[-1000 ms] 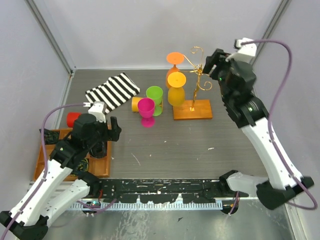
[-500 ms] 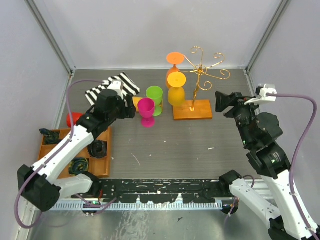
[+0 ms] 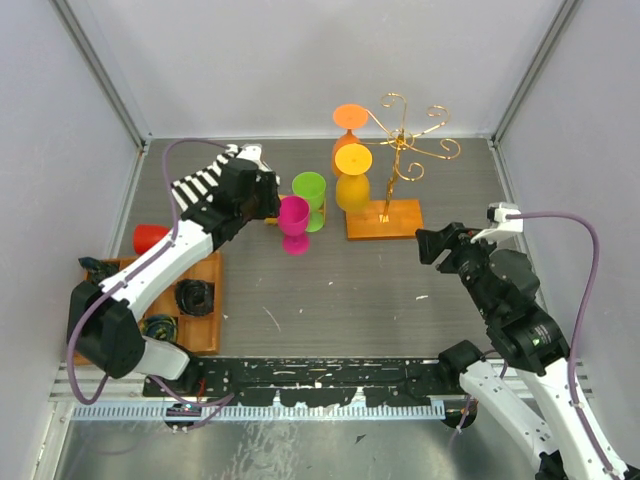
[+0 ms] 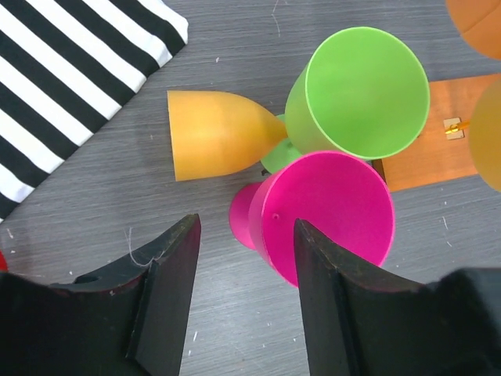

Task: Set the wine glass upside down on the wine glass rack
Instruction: Pick up the wine glass at the center of the board.

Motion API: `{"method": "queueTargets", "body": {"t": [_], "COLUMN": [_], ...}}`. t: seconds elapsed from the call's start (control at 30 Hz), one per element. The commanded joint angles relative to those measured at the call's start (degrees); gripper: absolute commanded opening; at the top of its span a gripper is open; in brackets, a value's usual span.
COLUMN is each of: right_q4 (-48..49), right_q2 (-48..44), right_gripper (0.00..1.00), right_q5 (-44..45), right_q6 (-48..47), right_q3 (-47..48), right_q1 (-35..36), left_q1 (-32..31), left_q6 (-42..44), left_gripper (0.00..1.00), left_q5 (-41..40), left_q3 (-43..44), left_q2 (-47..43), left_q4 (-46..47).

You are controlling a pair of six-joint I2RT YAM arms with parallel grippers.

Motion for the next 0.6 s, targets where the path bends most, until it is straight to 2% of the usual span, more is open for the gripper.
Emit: {"method": "queueTargets", "body": {"t": [0.0,0.2,0.47,0.57], "right_q4": [-1.7,-2.6,-2.8,-3.3], "right_q2": [-2.3,-2.2,-1.2,-1.6], "right_gripper": [0.69,0.68,0.68,0.68], "right_q5": [-3.0,-4.4,-4.9,-4.7], "right_q6": [4.0,5.9,5.3,5.4], "right_q3": [-1.6,-2.4,-2.8,-3.2], "right_q1": [0.1,0.1,0.2,0.1], "left_q1": [-0.2,-0.3,-0.4,-0.5], "left_q6": [1.1,1.4,2.2,2.5], "left_gripper": [0.56,0.46,0.43,0.34], "left_q5": [-1.5,-0.2,0.5,0.5], "left_q3": [2.9,2.9,3.7,4.1], "left_q2": [2.7,4.7,6.8,7.3], "left_q4": [0.5,1.6,1.6,1.2]}}
